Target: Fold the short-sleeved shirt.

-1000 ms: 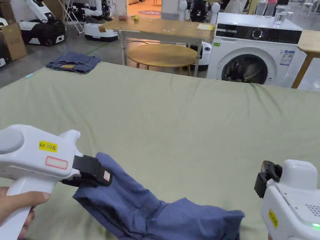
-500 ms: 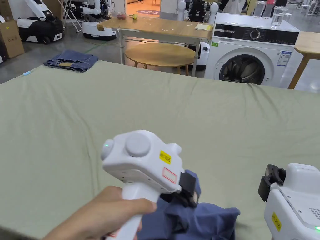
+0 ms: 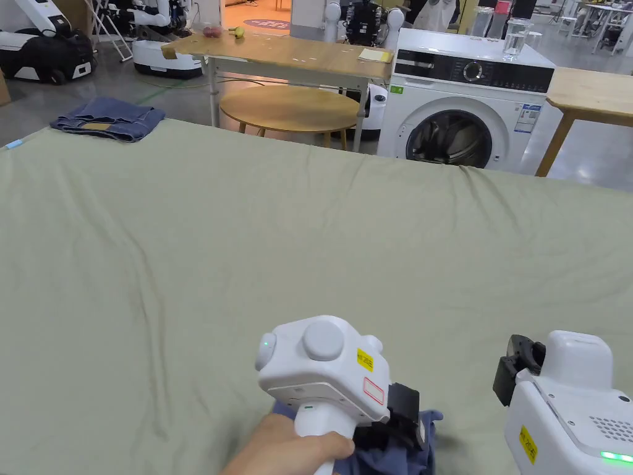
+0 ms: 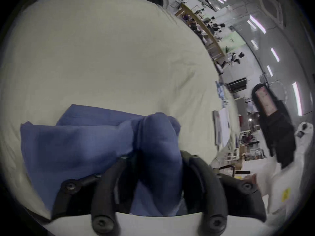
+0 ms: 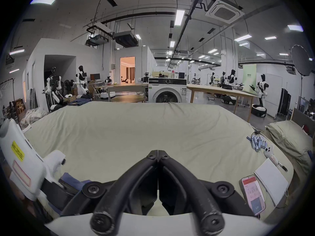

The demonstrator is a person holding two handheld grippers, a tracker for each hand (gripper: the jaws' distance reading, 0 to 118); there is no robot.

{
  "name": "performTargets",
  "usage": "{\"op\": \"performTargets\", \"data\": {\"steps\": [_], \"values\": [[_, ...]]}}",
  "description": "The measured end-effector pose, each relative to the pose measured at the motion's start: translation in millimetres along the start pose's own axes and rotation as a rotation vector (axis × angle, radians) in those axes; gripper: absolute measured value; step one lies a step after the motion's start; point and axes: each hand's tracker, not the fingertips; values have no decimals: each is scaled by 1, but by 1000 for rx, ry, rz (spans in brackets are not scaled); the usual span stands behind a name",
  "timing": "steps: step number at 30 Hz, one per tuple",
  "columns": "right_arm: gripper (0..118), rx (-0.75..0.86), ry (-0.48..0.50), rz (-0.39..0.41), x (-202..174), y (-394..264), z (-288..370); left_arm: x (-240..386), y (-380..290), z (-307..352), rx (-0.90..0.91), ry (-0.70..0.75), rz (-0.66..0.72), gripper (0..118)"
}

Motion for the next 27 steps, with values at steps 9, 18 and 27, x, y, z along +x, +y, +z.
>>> {"op": "performTargets", "data": {"steps": [9,18,27], "values": [[0,0,-8,-9,6,-1,3,-5,-6,71,149,-121,-95,16],[0,1,-6,-24,9,-3,4,-27,-12,-30,-48,-317,-5,3],[0,33,2,-35,6,-5,4,-29,-24,-60,-15,-208,-52,0]]}}
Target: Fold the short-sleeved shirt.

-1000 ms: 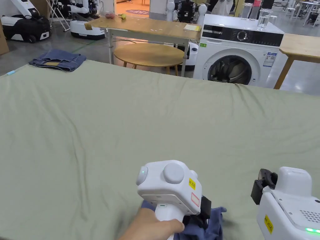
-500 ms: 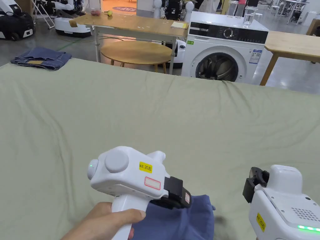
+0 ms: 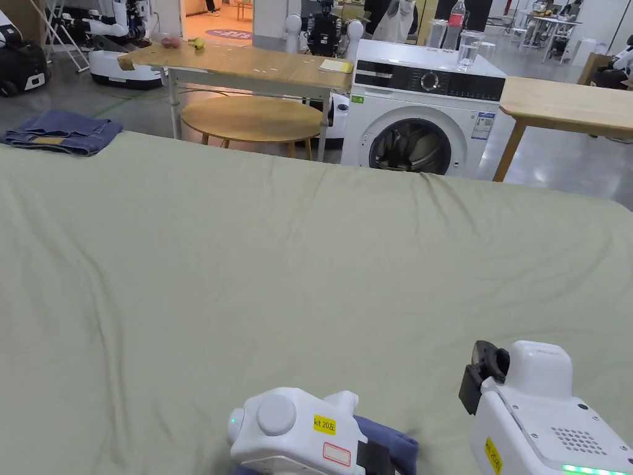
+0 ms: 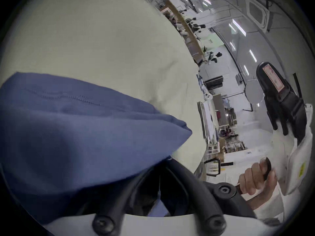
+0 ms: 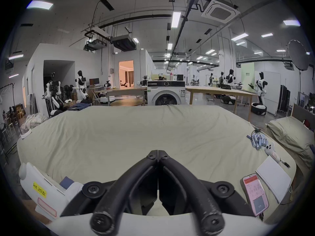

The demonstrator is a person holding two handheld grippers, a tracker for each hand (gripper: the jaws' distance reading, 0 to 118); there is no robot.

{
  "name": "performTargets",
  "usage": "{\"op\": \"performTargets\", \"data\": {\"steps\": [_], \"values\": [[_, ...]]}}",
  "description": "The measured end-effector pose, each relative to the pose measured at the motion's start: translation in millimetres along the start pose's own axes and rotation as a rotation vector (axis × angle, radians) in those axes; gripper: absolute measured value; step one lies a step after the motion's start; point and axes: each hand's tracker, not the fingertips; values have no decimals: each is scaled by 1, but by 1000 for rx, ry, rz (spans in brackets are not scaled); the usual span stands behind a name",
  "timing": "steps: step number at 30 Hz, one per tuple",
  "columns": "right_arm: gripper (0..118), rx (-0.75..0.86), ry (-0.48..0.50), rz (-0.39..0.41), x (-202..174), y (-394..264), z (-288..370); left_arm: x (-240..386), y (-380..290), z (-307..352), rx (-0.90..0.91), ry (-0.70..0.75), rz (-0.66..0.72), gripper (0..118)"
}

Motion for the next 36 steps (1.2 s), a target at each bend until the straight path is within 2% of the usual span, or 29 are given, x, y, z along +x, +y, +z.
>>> {"op": "performTargets", "data": {"steps": [2,6,10,13,17,21,23,29,31,36], "values": [[0,24,-1,-3,-2,0,0,10,2,11,3,30,-17,0],[0,81,-4,-24,-8,4,-4,32,6,63,195,86,-151,0],[0,111,-3,-23,-16,13,-11,48,-1,127,570,369,-342,0],[0,136,2,-31,-23,21,-14,49,-10,161,795,507,-451,0],[0,182,14,-14,-34,32,-13,44,-24,196,1114,649,-542,0],[0,230,20,-5,-43,39,-8,38,-33,210,1288,815,-555,0],[0,256,15,0,-46,40,-6,35,-36,212,1315,892,-538,0],[0,225,4,28,-48,39,-2,25,-35,220,1277,816,-498,0],[0,156,30,10,-44,30,8,22,-36,220,1250,810,-491,0],[0,-16,131,72,-44,-17,41,10,-42,219,1169,777,-451,0]]}}
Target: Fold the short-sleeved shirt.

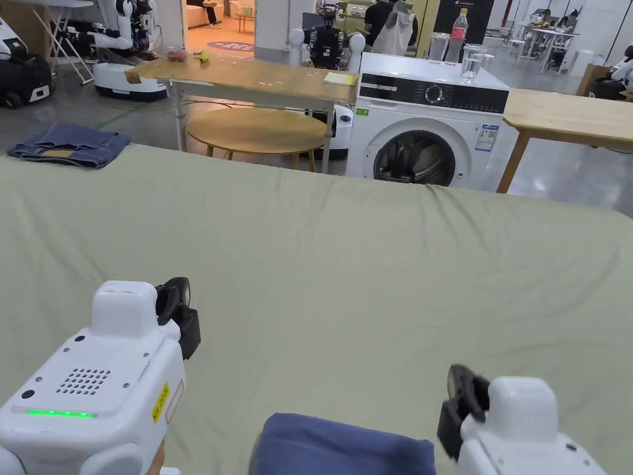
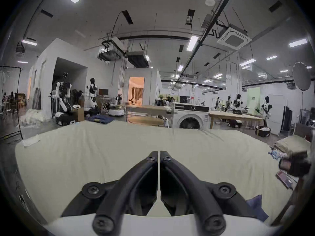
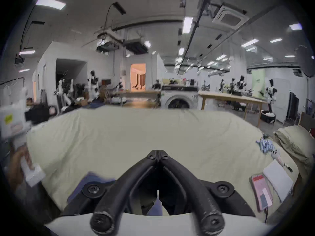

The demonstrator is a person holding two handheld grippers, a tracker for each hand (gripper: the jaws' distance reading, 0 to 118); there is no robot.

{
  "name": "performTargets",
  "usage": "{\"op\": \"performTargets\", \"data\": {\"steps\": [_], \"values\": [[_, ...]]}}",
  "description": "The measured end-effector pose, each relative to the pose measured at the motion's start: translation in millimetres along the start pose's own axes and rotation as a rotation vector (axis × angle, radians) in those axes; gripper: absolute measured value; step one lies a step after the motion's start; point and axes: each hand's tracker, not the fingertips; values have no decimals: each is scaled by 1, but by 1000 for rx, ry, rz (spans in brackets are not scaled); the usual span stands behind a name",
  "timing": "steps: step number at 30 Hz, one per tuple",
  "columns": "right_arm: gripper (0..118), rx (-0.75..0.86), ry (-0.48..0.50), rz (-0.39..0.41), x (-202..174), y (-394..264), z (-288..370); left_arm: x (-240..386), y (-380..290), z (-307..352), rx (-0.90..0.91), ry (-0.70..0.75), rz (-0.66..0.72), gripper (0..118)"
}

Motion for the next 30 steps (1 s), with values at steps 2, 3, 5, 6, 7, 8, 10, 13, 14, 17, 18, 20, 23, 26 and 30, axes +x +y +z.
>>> {"op": "performTargets", "data": {"steps": [2,3,5,6,7,8,10,13,14,17,18,20,23,26,30], "values": [[0,-74,27,18,-6,-22,4,-3,-6,-1,-47,-8,12,0],[0,-107,40,18,-9,-33,2,-4,-9,-1,-58,-14,16,0],[0,-166,44,20,-13,-52,-6,-6,-16,2,-88,-22,24,0],[0,-197,31,18,-14,-61,-13,-7,-19,3,-98,-26,25,0],[0,-232,23,14,-15,-69,-21,-8,-22,3,-115,-33,24,0],[0,-276,19,-7,-15,-78,-31,-9,-26,5,-155,-50,24,0],[0,-348,3,-63,-11,-96,-46,-11,-32,7,-231,-92,34,0],[0,-322,-21,-57,-10,-97,-49,-21,-40,7,-381,-216,82,0],[0,-331,-19,-54,-10,-93,-50,-25,-43,5,-456,-256,99,0],[0,-350,-2,-78,-5,-91,-52,-40,-50,-5,-616,-397,217,8],[0,-350,3,-82,-3,-92,-51,-45,-51,-9,-638,-446,268,31],[0,-353,8,-82,-3,-91,-50,-55,-55,-17,-711,-564,375,63],[0,-359,11,-76,-4,-90,-50,-65,-65,-34,-804,-727,530,80],[0,-361,15,-79,-3,-89,-50,-58,-78,-48,-898,-786,591,80],[0,-361,13,-74,-3,-89,-50,-32,-109,-68,-1046,-846,633,80]]}}
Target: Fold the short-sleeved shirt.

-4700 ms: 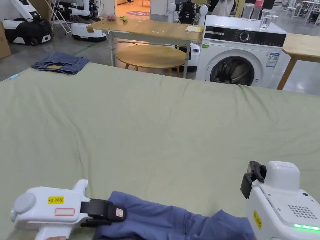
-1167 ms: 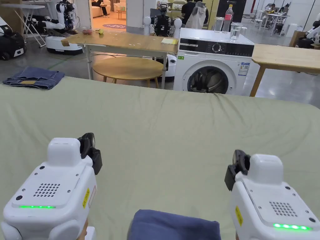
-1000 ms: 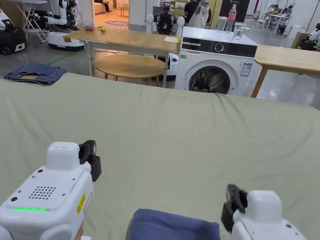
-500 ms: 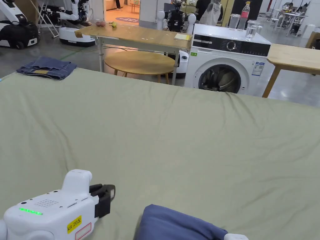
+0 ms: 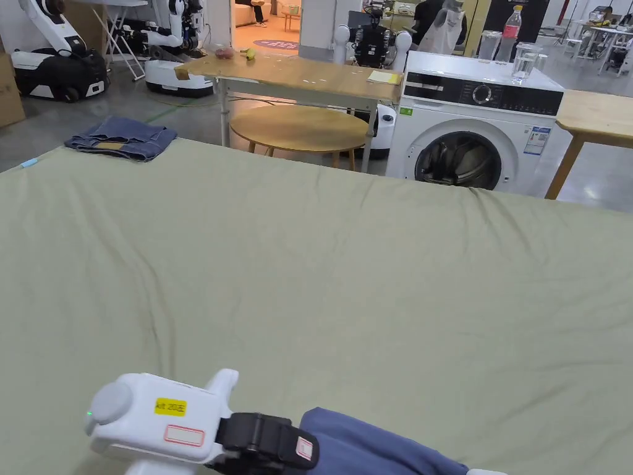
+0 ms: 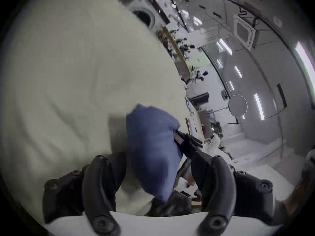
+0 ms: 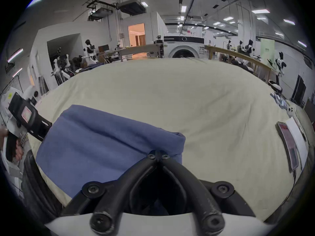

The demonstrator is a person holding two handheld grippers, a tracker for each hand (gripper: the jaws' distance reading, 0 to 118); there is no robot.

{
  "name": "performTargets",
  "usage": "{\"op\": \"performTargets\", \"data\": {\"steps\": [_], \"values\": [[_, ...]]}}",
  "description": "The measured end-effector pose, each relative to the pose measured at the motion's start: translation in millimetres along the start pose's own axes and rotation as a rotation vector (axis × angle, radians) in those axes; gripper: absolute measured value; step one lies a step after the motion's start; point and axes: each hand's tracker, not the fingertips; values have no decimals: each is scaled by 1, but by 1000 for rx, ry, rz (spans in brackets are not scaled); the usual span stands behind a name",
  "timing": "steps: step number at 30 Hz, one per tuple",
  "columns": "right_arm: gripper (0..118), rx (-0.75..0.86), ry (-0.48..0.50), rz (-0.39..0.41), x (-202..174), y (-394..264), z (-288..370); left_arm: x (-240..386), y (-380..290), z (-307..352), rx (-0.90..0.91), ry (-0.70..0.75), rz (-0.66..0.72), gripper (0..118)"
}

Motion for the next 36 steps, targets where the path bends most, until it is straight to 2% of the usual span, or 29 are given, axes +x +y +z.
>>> {"op": "performTargets", "data": {"steps": [4,7,8,9,10,12,19,23,26,31,36], "values": [[0,2,-1,5,-1,0,1,-13,1,-44,-40,-38,52,80],[0,4,-2,8,-1,0,1,-20,3,-57,18,-161,104,75],[0,4,-2,9,-1,0,1,-21,3,-59,27,-117,107,64],[0,5,-2,9,0,0,1,-21,3,-59,48,-66,112,38],[0,6,-2,10,0,0,1,-19,0,-57,52,-20,105,31],[0,12,4,18,-1,-1,2,-25,-5,-52,39,-59,112,24],[0,84,-21,91,-14,9,16,-9,-6,-38,55,-30,74,21],[0,150,-26,107,-23,32,13,7,2,1,76,-11,66,21],[0,207,-10,109,-36,55,9,19,12,51,99,81,3,21],[0,238,44,103,-61,91,-2,28,31,154,135,234,-25,21],[0,248,88,77,-82,108,-4,20,60,260,124,414,2,21]]}}
